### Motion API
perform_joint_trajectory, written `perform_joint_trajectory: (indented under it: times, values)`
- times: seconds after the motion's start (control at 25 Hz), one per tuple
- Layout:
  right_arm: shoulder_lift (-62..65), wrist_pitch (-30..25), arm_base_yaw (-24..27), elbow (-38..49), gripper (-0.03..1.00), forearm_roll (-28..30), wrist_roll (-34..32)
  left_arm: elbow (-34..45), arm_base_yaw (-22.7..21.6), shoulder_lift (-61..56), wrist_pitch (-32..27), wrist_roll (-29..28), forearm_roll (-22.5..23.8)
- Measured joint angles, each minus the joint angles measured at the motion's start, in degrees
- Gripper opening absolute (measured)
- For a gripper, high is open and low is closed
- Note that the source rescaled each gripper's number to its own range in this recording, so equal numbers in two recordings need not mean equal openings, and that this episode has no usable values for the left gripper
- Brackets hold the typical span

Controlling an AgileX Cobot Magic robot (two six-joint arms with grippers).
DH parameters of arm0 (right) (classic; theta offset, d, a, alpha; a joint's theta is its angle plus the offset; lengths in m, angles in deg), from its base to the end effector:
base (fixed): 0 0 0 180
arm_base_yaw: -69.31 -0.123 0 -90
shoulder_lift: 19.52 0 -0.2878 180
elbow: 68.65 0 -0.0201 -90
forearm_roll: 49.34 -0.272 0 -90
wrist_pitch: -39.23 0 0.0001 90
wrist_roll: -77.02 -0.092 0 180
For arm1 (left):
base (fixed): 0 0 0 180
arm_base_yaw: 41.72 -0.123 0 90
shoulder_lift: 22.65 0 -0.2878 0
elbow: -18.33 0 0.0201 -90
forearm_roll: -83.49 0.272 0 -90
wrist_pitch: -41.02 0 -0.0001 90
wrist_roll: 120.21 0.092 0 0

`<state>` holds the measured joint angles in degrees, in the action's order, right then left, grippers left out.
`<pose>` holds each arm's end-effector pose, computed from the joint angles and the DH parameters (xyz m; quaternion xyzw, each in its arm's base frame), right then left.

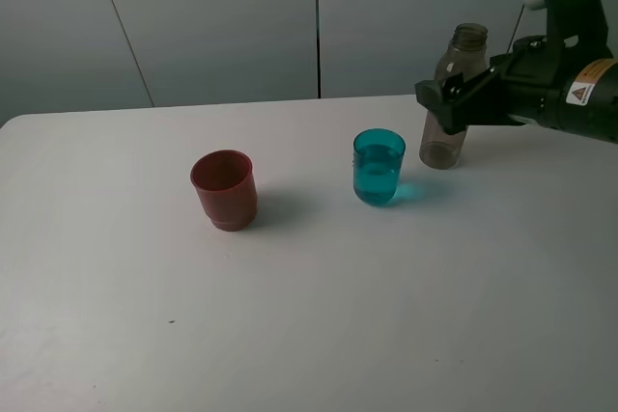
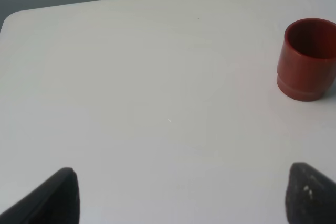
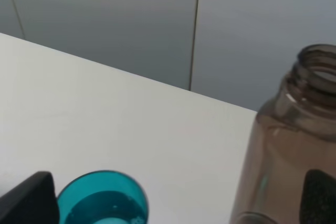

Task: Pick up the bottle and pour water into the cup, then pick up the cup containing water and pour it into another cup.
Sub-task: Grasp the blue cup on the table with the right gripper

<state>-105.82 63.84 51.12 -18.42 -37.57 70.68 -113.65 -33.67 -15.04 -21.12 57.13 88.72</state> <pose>0.2521 0.0910 0.1916 -0.1857 0.8094 0.1019 0.5477 0.0100 0.0061 0.2886 0.0376 0.8544 -0.0028 0.5182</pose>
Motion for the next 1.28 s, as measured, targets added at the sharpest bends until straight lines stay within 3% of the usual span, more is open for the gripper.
perform_joint_trajectory:
  times: [0.24,0.4,0.88,1.28]
  values:
    - [-1.88,9.40,-7.47,5.50,1.00,-15.45,14.39,0.00,0.00,0.00,0.00,0.00,0.00]
    - [-6.98,10.89,-8.03,6.34,1.00,-18.00,16.24,0.00,0.00,0.00,0.00,0.00,0.00]
    - [-16.86,16.20,-8.42,6.38,1.00,-5.29,11.58,0.00,0.00,0.00,0.00,0.00,0.00]
    - [-29.36,23.07,-8.42,3.67,1.00,-2.04,11.58,0.00,0.00,0.00,0.00,0.00,0.00]
